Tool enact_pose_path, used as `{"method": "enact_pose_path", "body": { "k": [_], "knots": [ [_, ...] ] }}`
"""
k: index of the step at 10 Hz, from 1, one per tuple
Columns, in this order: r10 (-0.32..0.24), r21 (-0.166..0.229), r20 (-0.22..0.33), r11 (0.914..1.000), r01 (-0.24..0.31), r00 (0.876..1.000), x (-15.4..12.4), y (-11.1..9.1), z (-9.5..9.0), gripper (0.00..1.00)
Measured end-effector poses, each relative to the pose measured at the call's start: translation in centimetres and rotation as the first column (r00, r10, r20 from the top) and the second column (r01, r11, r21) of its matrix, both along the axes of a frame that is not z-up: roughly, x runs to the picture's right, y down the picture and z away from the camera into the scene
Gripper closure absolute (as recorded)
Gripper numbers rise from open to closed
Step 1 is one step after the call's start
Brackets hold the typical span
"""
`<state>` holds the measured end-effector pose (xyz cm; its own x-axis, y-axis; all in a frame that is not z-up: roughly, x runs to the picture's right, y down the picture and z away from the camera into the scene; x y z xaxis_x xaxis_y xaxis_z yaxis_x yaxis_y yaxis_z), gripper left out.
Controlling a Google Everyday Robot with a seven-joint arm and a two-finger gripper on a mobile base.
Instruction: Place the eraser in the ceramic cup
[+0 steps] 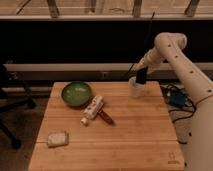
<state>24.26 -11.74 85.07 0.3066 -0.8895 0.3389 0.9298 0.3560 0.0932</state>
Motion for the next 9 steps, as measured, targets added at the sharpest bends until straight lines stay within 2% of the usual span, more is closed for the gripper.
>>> {"method": "enact_pose_path", "body": {
  "k": [2,3,6,7,9],
  "knots": [
    [-0.005,-0.01,-0.004,0.9999,0.005,1.0,-0.3,-0.5,1.4,0.69],
    [-0.006,-0.018,-0.015,0.9998,0.006,1.0,0.1,-0.6,2.0,0.55],
    [-0.014,-0.042,-0.009,0.999,0.014,1.0,-0.4,0.0,2.6,0.26],
    [-0.014,-0.05,-0.007,0.9987,0.014,1.0,-0.3,0.4,2.6,0.21],
    [-0.015,-0.065,0.013,0.9977,0.016,1.0,-0.6,1.4,2.4,0.2]
  ]
}}
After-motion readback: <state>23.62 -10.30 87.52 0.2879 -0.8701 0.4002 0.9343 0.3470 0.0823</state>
